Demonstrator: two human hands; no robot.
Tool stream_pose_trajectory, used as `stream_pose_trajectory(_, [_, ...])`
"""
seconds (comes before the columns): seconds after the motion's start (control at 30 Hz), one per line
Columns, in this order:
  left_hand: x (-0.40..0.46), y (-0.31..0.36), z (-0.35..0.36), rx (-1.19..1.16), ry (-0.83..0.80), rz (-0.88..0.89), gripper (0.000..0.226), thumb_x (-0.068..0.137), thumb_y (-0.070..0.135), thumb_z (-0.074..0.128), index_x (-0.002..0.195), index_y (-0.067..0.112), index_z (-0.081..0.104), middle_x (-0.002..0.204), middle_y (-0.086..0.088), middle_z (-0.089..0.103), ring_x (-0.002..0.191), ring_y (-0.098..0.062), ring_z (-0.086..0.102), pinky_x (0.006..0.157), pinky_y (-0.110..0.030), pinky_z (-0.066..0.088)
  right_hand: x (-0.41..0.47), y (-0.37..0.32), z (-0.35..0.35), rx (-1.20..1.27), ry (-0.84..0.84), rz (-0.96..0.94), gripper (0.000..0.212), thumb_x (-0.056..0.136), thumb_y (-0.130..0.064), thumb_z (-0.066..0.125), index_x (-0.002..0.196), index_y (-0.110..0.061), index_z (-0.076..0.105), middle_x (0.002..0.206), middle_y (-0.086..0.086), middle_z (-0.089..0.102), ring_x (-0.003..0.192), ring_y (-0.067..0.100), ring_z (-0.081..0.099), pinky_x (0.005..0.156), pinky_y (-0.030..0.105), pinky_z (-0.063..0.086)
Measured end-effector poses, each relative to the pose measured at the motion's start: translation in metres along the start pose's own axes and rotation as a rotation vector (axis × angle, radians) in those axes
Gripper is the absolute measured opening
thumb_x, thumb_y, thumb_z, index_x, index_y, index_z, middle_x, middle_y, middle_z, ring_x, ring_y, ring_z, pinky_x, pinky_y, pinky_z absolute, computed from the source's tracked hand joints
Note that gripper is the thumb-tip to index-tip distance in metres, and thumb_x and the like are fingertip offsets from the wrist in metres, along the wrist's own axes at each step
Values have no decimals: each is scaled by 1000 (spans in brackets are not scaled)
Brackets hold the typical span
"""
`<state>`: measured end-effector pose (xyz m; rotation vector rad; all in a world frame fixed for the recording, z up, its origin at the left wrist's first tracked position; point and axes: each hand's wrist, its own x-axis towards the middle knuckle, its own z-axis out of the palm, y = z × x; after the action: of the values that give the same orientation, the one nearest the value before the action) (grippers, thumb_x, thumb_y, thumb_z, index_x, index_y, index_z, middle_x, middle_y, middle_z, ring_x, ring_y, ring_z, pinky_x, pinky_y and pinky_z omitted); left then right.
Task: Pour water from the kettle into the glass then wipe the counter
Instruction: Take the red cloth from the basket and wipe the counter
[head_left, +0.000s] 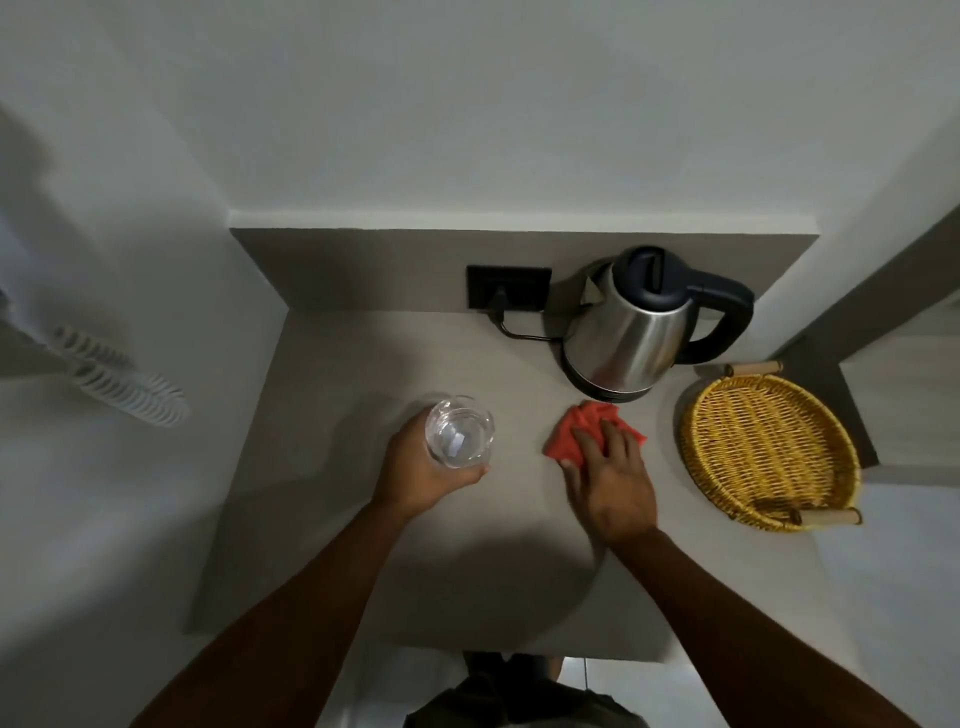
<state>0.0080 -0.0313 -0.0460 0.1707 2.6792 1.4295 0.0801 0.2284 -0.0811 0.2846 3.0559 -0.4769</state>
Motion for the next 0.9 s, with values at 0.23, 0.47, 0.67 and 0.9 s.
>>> stream_pose_trajectory(0.23, [9, 18, 34, 19, -85, 84, 82, 47, 40, 101, 121, 28, 66, 116, 11, 73, 107, -10, 69, 96, -35, 58, -13, 5, -7, -9, 12, 70, 56, 100, -53, 43, 147, -22, 44, 154, 16, 40, 140, 39, 35, 110, 53, 40])
stream_pose_trajectory(0.47, [15, 23, 51, 100, -144, 170, 86, 48, 55, 96, 124, 30, 65, 120, 12, 71, 109, -11, 67, 96, -39, 56, -12, 16, -19, -39, -50, 96, 57, 100, -53, 44, 147, -23, 41, 151, 18, 41, 125, 37, 46, 104, 48, 46])
stream_pose_trajectory(0.67, [20, 26, 59, 99, -166, 169, 86, 48, 56, 95, 124, 31, 64, 120, 14, 71, 109, -8, 67, 95, -37, 58, -6, 29, -40, 4, -40, 75, 56, 100, -52, 44, 147, -22, 40, 145, 18, 47, 123, 34, 48, 102, 46, 48])
stream_pose_trajectory(0.9, [12, -3, 43, 164, -156, 161, 91, 49, 61, 93, 129, 34, 58, 124, 16, 68, 114, -11, 65, 98, -39, 55, 11, 60, -72, 60, 287, 363, 53, 102, -48, 44, 147, -22, 37, 151, 20, 38, 131, 43, 39, 106, 57, 41])
